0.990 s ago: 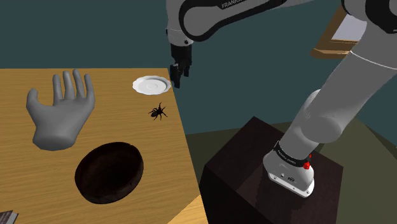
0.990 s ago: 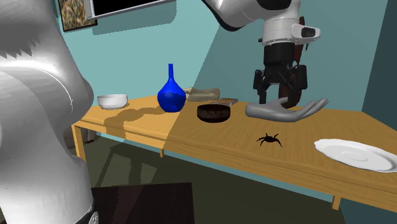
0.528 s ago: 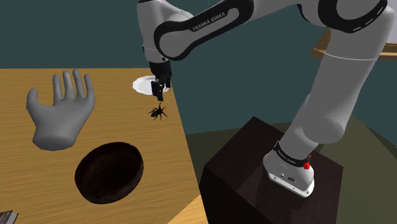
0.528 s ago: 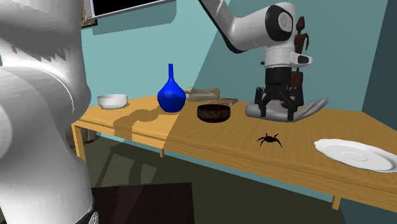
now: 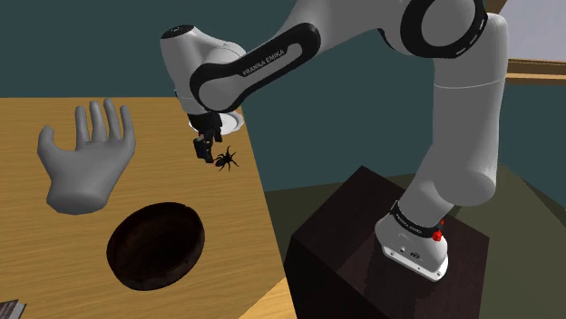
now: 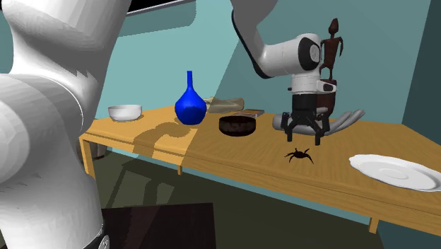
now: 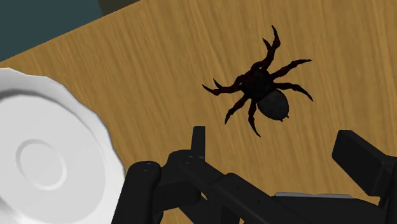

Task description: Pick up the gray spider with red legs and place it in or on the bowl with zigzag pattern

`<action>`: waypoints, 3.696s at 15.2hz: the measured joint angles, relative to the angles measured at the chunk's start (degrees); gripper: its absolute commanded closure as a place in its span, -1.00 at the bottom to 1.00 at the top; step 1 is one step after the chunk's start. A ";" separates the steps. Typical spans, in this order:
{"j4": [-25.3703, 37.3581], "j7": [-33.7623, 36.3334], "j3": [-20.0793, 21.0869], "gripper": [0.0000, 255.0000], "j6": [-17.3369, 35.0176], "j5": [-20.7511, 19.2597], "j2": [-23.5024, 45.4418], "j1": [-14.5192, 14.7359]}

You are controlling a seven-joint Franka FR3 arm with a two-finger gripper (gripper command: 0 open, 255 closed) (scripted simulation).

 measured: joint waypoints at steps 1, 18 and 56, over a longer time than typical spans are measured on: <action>-0.28 0.10 -0.07 -1.00 0.53 -0.19 0.30 0.04; -1.97 0.69 -0.50 1.00 4.11 -1.22 2.08 0.11; 9.44 -0.23 2.32 1.00 -14.43 2.76 -5.01 2.04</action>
